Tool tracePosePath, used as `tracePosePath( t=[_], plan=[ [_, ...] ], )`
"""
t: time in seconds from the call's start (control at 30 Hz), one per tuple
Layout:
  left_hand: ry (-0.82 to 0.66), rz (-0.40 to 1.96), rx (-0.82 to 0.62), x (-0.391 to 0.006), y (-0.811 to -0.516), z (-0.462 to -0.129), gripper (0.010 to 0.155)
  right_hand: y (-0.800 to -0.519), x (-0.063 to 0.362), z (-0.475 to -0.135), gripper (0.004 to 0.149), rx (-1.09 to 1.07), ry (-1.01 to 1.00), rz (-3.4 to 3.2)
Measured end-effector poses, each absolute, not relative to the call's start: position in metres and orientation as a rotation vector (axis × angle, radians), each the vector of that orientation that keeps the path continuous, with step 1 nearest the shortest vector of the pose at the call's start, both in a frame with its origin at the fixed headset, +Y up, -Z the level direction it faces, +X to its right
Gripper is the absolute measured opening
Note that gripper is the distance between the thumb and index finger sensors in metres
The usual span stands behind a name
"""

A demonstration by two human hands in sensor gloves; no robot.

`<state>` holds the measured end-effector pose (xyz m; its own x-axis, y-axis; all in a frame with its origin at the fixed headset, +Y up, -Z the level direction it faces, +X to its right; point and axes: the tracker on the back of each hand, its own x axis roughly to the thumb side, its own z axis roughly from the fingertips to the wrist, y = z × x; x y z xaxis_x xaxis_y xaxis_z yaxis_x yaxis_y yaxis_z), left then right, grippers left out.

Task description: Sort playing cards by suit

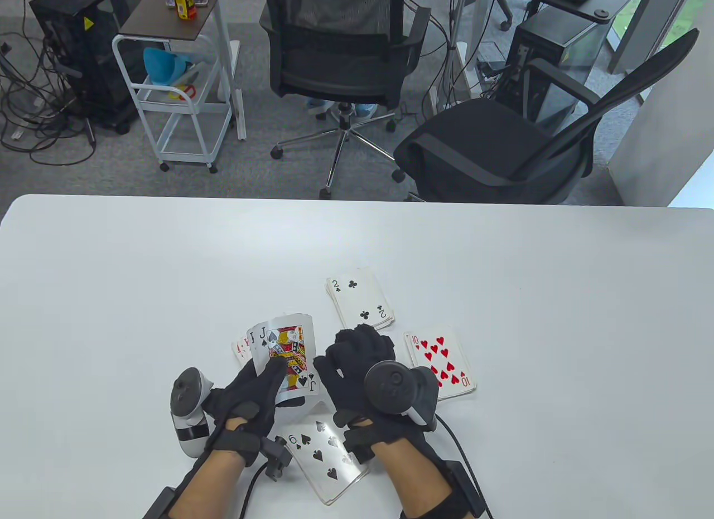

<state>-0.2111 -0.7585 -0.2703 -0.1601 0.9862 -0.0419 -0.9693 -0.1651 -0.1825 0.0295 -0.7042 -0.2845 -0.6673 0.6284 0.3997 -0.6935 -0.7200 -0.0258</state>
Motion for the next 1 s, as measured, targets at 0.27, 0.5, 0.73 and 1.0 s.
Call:
tracePosePath(
  t=[0.27,0.5,0.73,1.0],
  plan=[
    [-0.171,1.707,-0.217,-0.205,-0.758,-0.270,0.048,-0.709,0.025,-0.282,0.061,0.439,-0.205,2.356],
    [-0.189,1.702,-0.239,-0.199,-0.758,-0.269,0.048,-0.708,0.027,-0.278,0.052,0.419,-0.290,2.292],
    [-0.192,1.736,-0.249,-0.200,-0.759,-0.269,0.049,-0.704,0.027,-0.275,0.041,0.421,-0.341,2.216],
    [-0.198,1.797,-0.323,-0.199,-0.762,-0.270,0.050,-0.701,0.038,-0.279,0.038,0.399,-0.351,2.197]
  ],
)
